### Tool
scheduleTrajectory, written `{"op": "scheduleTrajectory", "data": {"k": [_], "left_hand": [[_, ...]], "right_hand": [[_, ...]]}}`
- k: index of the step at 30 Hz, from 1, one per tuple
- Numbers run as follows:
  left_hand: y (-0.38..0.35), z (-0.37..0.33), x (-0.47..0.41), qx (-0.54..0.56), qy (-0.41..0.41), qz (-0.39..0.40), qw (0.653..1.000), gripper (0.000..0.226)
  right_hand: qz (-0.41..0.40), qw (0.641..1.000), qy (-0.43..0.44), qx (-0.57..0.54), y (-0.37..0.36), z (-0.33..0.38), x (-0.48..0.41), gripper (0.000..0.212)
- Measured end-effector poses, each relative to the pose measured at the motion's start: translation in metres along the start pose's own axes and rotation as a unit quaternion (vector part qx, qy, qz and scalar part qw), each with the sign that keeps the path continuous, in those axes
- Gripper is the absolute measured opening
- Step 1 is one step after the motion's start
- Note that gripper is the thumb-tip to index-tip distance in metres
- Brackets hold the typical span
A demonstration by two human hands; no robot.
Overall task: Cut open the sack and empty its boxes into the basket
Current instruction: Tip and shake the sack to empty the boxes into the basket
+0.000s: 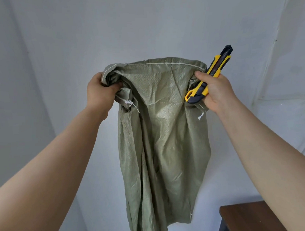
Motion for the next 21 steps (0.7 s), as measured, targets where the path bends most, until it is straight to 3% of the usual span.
{"op": "scheduleTrajectory", "data": {"k": [10, 21], "left_hand": [[0.031, 0.005, 0.026, -0.051, 0.015, -0.027, 0.998, 0.021], [0.066, -0.076, 0.100, -0.072, -0.005, -0.146, 0.987, 0.011]], "right_hand": [[0.067, 0.996, -0.054, -0.024, 0.005, -0.009, 0.006, 0.017], [0.175, 0.978, -0.073, -0.084, -0.017, 0.030, 0.039, 0.013]]}}
Point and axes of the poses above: each hand's wrist, its own x-axis away from the middle knuckle, its own y-axis out of the back of the hand, z = x × y, the point moved 5 cm from there along -x, towards the middle knuckle, and after that the axes turned 1 degree about -z, right-handed, at the moved point
